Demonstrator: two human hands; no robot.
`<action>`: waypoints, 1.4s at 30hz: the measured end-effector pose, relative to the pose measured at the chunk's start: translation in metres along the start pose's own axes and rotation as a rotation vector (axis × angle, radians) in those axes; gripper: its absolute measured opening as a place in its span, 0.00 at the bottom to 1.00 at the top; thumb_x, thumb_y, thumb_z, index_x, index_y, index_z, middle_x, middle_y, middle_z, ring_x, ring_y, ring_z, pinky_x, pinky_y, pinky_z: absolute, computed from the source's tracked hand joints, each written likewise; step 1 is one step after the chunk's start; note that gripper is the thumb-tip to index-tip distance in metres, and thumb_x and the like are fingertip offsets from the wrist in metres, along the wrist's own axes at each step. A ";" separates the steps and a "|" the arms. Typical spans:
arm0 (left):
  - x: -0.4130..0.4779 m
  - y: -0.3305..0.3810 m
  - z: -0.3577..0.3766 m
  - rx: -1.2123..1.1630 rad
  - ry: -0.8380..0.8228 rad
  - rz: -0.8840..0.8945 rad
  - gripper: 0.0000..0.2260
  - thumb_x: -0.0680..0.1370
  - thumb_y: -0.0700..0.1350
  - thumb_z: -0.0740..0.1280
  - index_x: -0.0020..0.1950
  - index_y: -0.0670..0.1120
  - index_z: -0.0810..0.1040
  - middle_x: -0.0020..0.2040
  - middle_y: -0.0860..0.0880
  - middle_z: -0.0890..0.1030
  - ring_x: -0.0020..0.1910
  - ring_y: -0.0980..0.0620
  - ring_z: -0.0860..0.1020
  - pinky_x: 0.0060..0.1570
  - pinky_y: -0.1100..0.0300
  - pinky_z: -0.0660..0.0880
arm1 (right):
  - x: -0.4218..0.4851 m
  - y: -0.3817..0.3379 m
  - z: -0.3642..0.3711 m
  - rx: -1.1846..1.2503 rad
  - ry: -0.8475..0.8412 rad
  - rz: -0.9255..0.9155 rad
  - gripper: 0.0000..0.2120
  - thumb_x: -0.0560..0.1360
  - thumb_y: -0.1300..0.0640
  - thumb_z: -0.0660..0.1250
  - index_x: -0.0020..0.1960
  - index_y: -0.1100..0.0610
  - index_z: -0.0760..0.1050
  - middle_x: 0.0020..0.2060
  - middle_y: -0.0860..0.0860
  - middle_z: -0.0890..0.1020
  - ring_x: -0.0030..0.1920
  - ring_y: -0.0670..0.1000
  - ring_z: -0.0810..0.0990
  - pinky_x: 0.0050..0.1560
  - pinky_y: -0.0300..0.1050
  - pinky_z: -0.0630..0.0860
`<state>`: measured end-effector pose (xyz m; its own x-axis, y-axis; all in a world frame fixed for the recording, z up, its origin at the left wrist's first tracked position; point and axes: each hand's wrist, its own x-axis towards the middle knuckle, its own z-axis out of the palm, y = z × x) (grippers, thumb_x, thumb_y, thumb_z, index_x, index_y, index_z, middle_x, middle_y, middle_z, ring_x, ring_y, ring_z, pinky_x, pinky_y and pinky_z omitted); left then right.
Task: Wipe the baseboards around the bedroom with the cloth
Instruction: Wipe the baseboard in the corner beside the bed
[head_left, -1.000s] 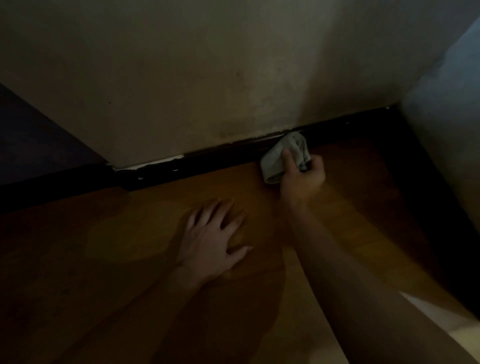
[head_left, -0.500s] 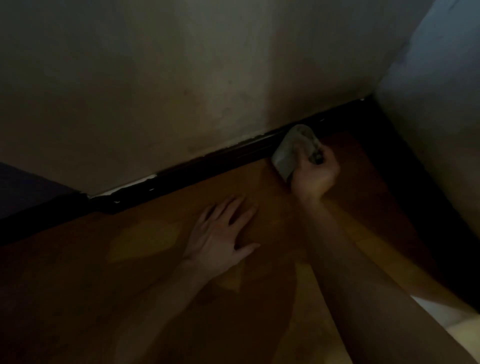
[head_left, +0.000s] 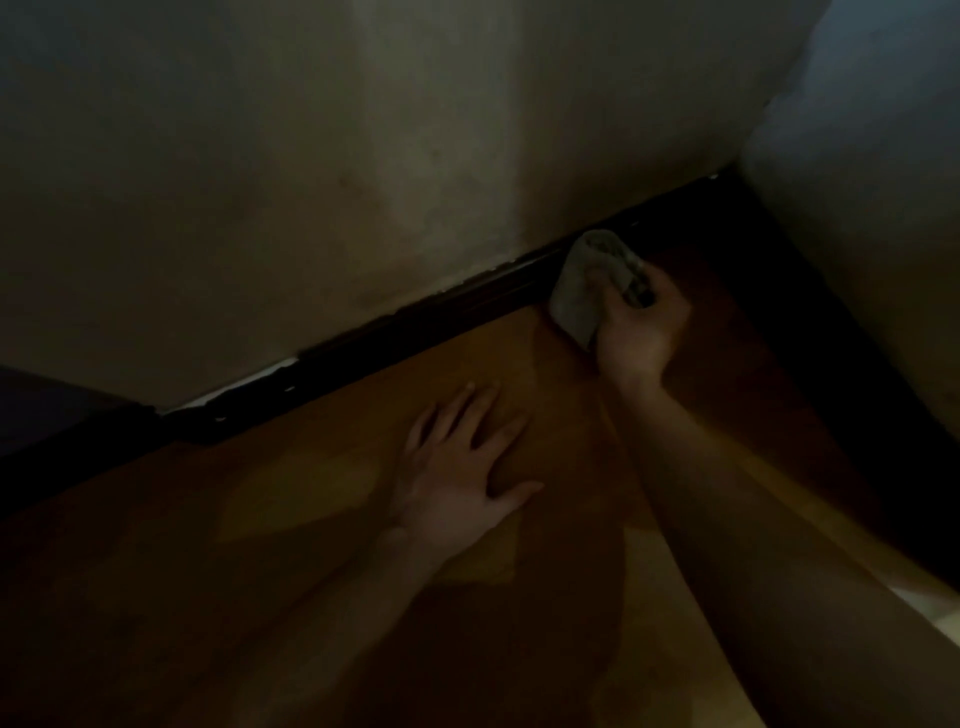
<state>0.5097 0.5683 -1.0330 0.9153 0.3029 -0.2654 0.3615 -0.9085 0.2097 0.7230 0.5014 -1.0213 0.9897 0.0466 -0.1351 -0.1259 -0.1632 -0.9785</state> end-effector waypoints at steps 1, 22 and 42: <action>0.000 0.000 0.001 0.002 0.004 -0.002 0.33 0.77 0.75 0.48 0.81 0.66 0.51 0.83 0.57 0.43 0.81 0.53 0.41 0.75 0.51 0.36 | 0.006 -0.001 -0.002 -0.004 0.030 0.002 0.11 0.74 0.58 0.76 0.55 0.58 0.81 0.48 0.51 0.84 0.50 0.50 0.83 0.56 0.46 0.81; 0.000 0.000 0.005 -0.037 0.055 0.013 0.36 0.74 0.77 0.43 0.80 0.67 0.51 0.83 0.56 0.45 0.81 0.54 0.42 0.76 0.49 0.38 | 0.039 -0.013 -0.022 -0.135 0.176 -0.050 0.15 0.74 0.55 0.75 0.59 0.58 0.82 0.48 0.46 0.81 0.51 0.45 0.80 0.51 0.35 0.75; 0.000 0.001 0.001 -0.035 0.029 0.003 0.35 0.75 0.76 0.46 0.80 0.67 0.52 0.83 0.57 0.45 0.81 0.54 0.42 0.75 0.51 0.35 | 0.005 0.001 -0.005 0.138 0.050 0.106 0.13 0.72 0.58 0.77 0.56 0.54 0.80 0.46 0.44 0.82 0.48 0.43 0.83 0.54 0.42 0.82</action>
<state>0.5103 0.5668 -1.0340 0.9209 0.3091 -0.2375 0.3645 -0.8987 0.2438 0.7285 0.4965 -1.0224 0.9722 -0.0133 -0.2337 -0.2340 -0.0272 -0.9719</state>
